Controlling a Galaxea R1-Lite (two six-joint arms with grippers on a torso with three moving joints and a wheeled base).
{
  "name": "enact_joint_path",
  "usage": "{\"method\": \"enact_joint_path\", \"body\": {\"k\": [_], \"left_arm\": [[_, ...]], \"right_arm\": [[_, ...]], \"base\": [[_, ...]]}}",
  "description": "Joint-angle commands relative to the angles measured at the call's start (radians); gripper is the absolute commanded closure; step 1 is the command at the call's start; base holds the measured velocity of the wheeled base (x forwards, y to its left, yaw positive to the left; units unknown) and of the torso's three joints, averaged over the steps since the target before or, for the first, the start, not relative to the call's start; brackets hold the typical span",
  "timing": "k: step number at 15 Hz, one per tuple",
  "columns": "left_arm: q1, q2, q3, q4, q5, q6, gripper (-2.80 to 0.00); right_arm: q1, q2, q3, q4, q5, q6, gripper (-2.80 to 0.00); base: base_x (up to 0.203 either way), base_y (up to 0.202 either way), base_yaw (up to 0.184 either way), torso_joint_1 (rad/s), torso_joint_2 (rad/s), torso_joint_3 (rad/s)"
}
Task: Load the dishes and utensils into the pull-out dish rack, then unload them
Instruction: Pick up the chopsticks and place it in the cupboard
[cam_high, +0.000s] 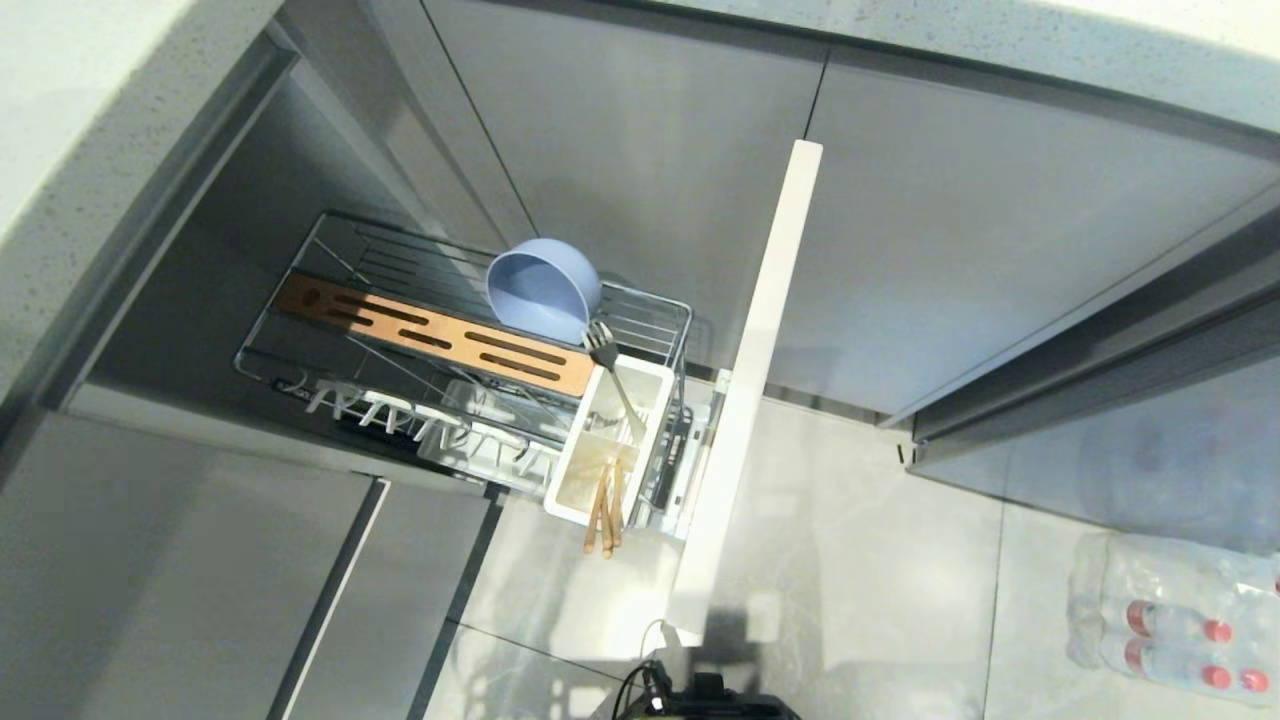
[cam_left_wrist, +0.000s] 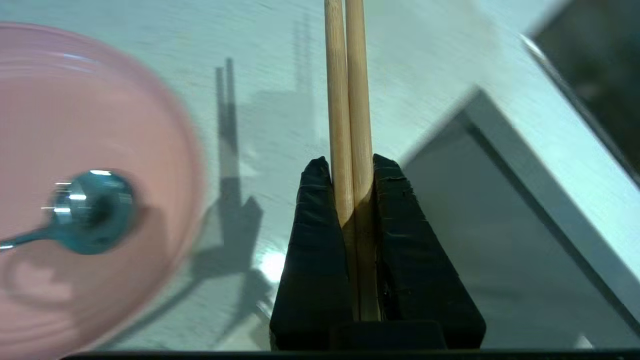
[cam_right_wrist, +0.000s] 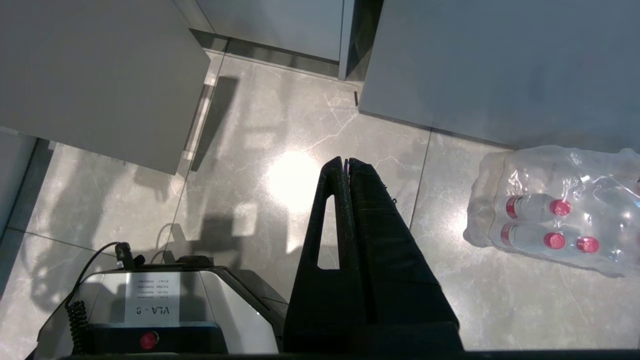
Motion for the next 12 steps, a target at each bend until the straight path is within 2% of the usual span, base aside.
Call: {"method": "enact_joint_path", "body": {"k": [1, 5, 6, 7, 10, 12], "left_arm": [[-0.108, -0.039, -0.008, 0.005, -0.011, 0.010, 0.00], [-0.320, -0.051, -0.011, 0.068, -0.180, 0.031, 0.00], [-0.361, -0.047, -0.010, 0.093, -0.251, 0.032, 0.00], [-0.390, -0.041, -0.009, 0.115, -0.299, 0.032, 0.00], [-0.452, 0.006, -0.001, 0.199, -0.501, 0.032, 0.00], [-0.484, 0.060, -0.009, 0.248, -0.561, 0.032, 0.00]], "right_arm": [[0.000, 0.001, 0.000, 0.000, -0.001, 0.000, 0.00], [0.000, 0.001, 0.000, 0.000, 0.000, -0.001, 0.00], [0.000, 0.001, 0.000, 0.000, 0.000, 0.001, 0.00], [-0.001, 0.001, 0.000, 0.000, 0.000, -0.001, 0.00], [0.000, 0.001, 0.000, 0.000, 0.000, -0.001, 0.00], [-0.001, 0.001, 0.000, 0.000, 0.000, -0.001, 0.00]], "base": [[0.000, 0.000, 0.000, 0.000, 0.00, 0.000], [0.000, 0.000, 0.000, 0.000, 0.00, 0.000], [0.000, 0.000, 0.000, 0.000, 0.00, 0.000], [0.000, 0.000, 0.000, 0.000, 0.00, 0.000], [0.000, 0.000, 0.000, 0.000, 0.00, 0.000], [0.000, 0.000, 0.000, 0.000, 0.00, 0.000]]}}
